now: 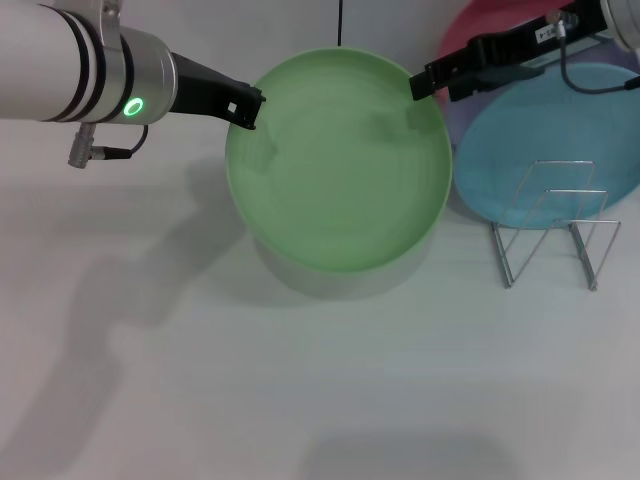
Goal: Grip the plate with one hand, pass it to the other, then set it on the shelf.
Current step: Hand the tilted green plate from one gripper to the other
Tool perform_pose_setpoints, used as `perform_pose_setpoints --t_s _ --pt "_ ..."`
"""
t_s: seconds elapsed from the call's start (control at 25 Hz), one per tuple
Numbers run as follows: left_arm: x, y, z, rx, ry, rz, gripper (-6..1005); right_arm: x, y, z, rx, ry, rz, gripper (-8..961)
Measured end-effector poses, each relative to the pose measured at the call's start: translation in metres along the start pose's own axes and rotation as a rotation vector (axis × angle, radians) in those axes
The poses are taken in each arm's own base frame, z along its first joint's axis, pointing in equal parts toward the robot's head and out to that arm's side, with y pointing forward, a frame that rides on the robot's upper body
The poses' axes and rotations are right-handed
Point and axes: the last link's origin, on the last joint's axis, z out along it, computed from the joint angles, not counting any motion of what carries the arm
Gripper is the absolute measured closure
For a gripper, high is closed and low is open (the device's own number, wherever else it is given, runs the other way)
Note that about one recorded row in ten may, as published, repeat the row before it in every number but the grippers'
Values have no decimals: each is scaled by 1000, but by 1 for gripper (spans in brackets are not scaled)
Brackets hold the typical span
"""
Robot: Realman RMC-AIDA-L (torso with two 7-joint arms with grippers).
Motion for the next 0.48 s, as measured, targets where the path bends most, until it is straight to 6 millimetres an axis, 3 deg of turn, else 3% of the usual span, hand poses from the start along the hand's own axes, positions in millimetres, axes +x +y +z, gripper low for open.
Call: perform_pose_setpoints --t_s 0.48 --pt "0 1 0 -4 -2 1 892 0 2 15 25 2 -25 275"
